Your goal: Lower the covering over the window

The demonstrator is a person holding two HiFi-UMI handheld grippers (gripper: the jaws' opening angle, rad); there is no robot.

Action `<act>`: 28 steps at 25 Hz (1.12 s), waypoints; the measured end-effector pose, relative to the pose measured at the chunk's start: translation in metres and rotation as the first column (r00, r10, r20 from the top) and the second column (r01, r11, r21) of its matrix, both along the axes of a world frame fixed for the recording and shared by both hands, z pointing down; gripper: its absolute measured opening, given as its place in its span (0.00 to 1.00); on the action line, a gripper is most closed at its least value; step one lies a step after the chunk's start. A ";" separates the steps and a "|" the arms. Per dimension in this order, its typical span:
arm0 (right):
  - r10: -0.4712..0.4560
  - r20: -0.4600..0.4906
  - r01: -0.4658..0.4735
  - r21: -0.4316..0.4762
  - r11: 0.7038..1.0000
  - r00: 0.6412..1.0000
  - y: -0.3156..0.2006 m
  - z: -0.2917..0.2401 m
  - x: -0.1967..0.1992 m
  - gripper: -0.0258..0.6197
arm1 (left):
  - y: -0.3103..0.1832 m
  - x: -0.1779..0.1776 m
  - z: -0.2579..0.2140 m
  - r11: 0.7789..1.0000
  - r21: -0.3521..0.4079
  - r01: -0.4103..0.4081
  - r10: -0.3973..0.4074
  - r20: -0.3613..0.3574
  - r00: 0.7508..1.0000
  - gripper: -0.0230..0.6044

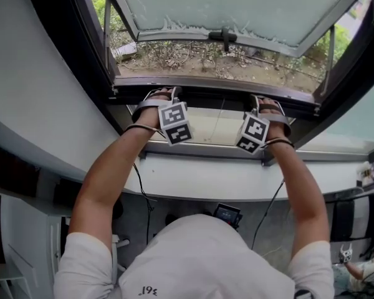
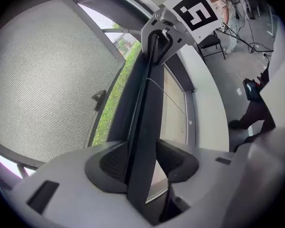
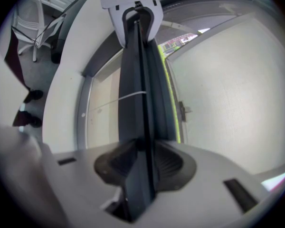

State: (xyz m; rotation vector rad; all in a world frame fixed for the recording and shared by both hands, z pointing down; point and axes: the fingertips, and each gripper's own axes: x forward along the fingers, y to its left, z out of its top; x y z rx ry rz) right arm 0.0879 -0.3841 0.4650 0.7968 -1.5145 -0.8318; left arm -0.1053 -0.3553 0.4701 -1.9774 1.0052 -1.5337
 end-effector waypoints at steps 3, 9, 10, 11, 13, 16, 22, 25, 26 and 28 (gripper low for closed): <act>0.000 0.005 0.000 -0.005 1.000 1.000 0.000 0.000 0.000 0.21 | 0.001 0.000 -0.001 1.000 -0.004 0.004 -0.004 -0.016 1.000 0.35; 0.007 0.041 -0.007 -0.004 1.000 0.999 0.001 -0.002 0.001 0.21 | 0.002 0.000 -0.004 1.000 -0.001 0.012 -0.012 -0.088 0.996 0.35; 0.008 0.048 -0.008 -0.003 1.000 0.999 0.001 -0.003 0.001 0.21 | 0.003 0.001 -0.005 1.000 0.000 0.014 -0.014 -0.098 0.995 0.35; 0.009 0.056 -0.009 -0.002 1.000 0.998 0.001 -0.003 0.001 0.21 | 0.003 0.001 -0.006 1.000 0.002 0.017 -0.016 -0.106 0.994 0.35; 0.012 0.070 -0.012 -0.003 1.000 0.997 0.002 -0.004 0.001 0.21 | 0.003 0.001 -0.008 1.000 0.002 0.024 -0.024 -0.125 0.992 0.34; 0.007 0.092 -0.008 0.008 1.000 0.996 0.003 -0.009 0.000 0.21 | 0.005 0.001 -0.013 1.000 0.002 0.029 -0.028 -0.151 0.988 0.34; -0.010 0.127 0.005 0.040 0.999 0.992 0.008 -0.023 -0.005 0.21 | 0.009 0.000 -0.022 0.999 -0.003 0.041 -0.041 -0.206 0.978 0.33; -0.014 0.154 0.008 0.037 0.999 0.988 0.012 -0.027 -0.008 0.21 | 0.013 0.001 -0.024 0.998 -0.021 0.054 -0.057 -0.263 0.963 0.33; -0.015 0.164 0.009 0.036 0.999 0.986 0.013 -0.029 -0.008 0.21 | 0.015 0.002 -0.025 0.998 -0.030 0.060 -0.066 -0.288 0.955 0.33; -0.015 0.181 0.009 0.034 0.999 0.983 0.016 -0.031 -0.008 0.21 | 0.019 0.003 -0.026 0.996 -0.048 0.073 -0.085 -0.343 0.936 0.33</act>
